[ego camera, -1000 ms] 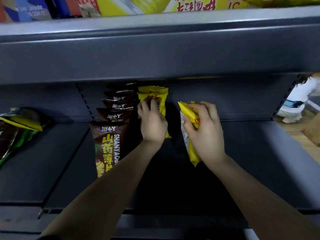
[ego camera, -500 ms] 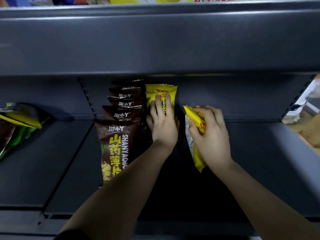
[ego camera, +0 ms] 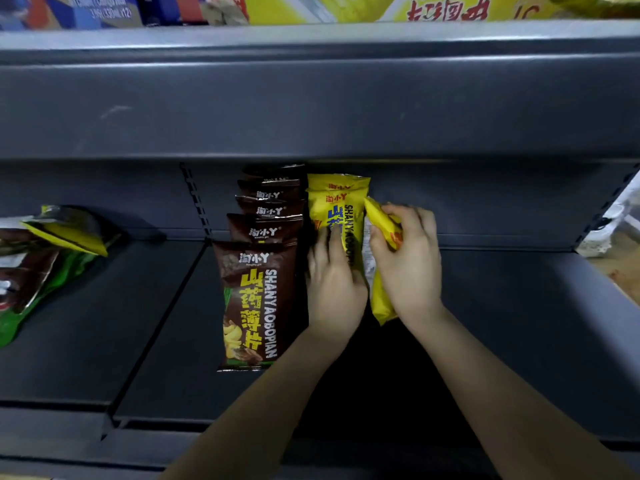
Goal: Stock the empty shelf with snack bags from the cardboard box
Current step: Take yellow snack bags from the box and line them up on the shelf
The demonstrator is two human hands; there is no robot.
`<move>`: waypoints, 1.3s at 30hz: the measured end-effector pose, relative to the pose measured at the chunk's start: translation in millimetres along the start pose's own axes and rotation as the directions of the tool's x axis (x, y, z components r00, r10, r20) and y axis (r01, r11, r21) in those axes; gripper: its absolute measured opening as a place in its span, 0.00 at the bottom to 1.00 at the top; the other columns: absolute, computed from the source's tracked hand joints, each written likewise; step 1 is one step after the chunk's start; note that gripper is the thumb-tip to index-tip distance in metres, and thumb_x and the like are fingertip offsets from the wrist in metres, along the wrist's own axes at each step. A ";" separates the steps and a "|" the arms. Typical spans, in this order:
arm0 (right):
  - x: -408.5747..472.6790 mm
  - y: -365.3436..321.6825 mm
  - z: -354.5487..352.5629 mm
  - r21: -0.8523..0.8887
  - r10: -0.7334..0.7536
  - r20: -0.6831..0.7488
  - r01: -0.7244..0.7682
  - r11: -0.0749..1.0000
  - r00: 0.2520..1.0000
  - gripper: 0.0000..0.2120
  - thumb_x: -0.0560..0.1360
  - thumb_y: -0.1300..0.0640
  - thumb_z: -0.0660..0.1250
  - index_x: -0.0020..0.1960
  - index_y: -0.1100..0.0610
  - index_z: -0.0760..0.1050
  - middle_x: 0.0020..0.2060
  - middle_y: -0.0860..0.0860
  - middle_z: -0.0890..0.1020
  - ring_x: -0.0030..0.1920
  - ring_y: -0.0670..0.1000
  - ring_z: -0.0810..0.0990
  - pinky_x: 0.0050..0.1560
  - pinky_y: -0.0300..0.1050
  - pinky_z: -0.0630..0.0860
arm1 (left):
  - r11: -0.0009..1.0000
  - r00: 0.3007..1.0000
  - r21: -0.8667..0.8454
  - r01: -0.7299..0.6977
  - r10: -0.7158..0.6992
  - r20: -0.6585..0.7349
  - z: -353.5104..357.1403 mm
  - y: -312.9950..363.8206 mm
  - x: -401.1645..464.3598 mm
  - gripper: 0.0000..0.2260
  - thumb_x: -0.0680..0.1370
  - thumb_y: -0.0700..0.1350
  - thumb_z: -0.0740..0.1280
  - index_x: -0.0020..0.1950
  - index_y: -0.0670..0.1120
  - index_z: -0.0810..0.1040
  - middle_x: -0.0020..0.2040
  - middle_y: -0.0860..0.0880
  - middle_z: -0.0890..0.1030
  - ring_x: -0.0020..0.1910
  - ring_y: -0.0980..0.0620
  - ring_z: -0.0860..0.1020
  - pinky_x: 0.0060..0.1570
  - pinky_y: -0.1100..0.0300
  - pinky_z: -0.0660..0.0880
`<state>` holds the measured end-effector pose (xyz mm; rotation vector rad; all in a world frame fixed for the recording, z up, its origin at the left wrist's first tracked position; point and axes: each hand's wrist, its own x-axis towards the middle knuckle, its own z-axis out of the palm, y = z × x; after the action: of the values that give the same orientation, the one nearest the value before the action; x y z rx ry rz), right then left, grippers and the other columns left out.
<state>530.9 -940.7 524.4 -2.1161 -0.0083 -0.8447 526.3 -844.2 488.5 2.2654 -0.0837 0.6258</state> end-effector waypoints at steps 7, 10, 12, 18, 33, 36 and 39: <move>-8.4 -11.6 42.0 -0.073 -0.081 0.048 0.084 0.994 0.996 0.16 0.74 0.51 0.67 0.61 0.51 0.75 0.61 0.51 0.71 0.61 0.53 0.70 0.49 0.50 0.75 | 0.937 0.994 -0.330 0.111 -0.096 0.060 -27.5 1.8 -11.0 0.25 0.73 0.38 0.59 0.71 0.42 0.68 0.66 0.46 0.74 0.66 0.51 0.71 0.66 0.63 0.65; -13.7 -5.2 56.4 -0.127 -0.082 0.029 0.085 0.988 0.996 0.18 0.74 0.47 0.63 0.62 0.50 0.74 0.63 0.51 0.71 0.61 0.55 0.69 0.54 0.53 0.72 | 0.921 0.991 -0.367 0.133 -0.118 0.063 -32.4 1.6 -13.2 0.24 0.75 0.32 0.58 0.71 0.42 0.68 0.64 0.46 0.76 0.63 0.53 0.73 0.64 0.60 0.69; -19.7 -5.1 63.9 -0.171 -0.054 0.034 0.059 0.984 0.998 0.22 0.76 0.42 0.54 0.66 0.48 0.71 0.66 0.49 0.69 0.64 0.52 0.66 0.58 0.51 0.66 | 0.906 0.988 -0.394 0.155 -0.146 0.054 -34.8 0.9 -15.1 0.21 0.78 0.33 0.58 0.70 0.44 0.70 0.62 0.48 0.78 0.60 0.56 0.75 0.60 0.65 0.70; -21.1 -4.6 66.7 0.023 0.005 0.038 -0.005 1.000 0.999 0.26 0.76 0.48 0.48 0.71 0.53 0.67 0.70 0.53 0.64 0.68 0.52 0.61 0.65 0.49 0.61 | 0.886 0.960 -0.371 0.278 -0.242 0.142 -33.2 -3.1 -18.8 0.21 0.80 0.37 0.56 0.73 0.46 0.66 0.64 0.46 0.77 0.61 0.50 0.75 0.61 0.60 0.71; -17.5 21.7 25.2 0.314 0.148 0.622 -0.418 0.852 0.769 0.17 0.73 0.58 0.70 0.61 0.52 0.71 0.50 0.46 0.81 0.50 0.42 0.79 0.48 0.35 0.75 | 0.974 0.948 -0.062 0.219 -0.197 0.248 -14.2 -9.2 -18.3 0.39 0.75 0.37 0.62 0.78 0.52 0.41 0.68 0.40 0.65 0.66 0.38 0.67 0.61 0.46 0.68; -17.5 21.1 34.0 0.306 0.157 0.572 -0.387 0.870 0.805 0.19 0.73 0.59 0.70 0.62 0.53 0.69 0.54 0.48 0.79 0.54 0.44 0.78 0.50 0.33 0.74 | 0.968 0.950 -0.084 0.237 -0.214 0.227 -12.3 -7.3 -13.1 0.37 0.77 0.40 0.61 0.78 0.50 0.41 0.68 0.41 0.65 0.66 0.39 0.67 0.59 0.48 0.68; -17.0 21.3 38.7 0.364 0.146 0.547 -0.391 0.845 0.824 0.22 0.72 0.61 0.71 0.62 0.52 0.67 0.58 0.52 0.78 0.57 0.47 0.78 0.56 0.39 0.74 | 0.949 0.946 -0.139 0.283 -0.252 0.203 -8.5 -7.3 -8.6 0.38 0.76 0.41 0.64 0.78 0.47 0.43 0.70 0.40 0.63 0.69 0.40 0.63 0.64 0.48 0.65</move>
<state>545.8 -922.4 483.3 -1.7571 -0.1568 -0.0729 517.0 -834.2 484.6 2.1168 0.0799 0.2552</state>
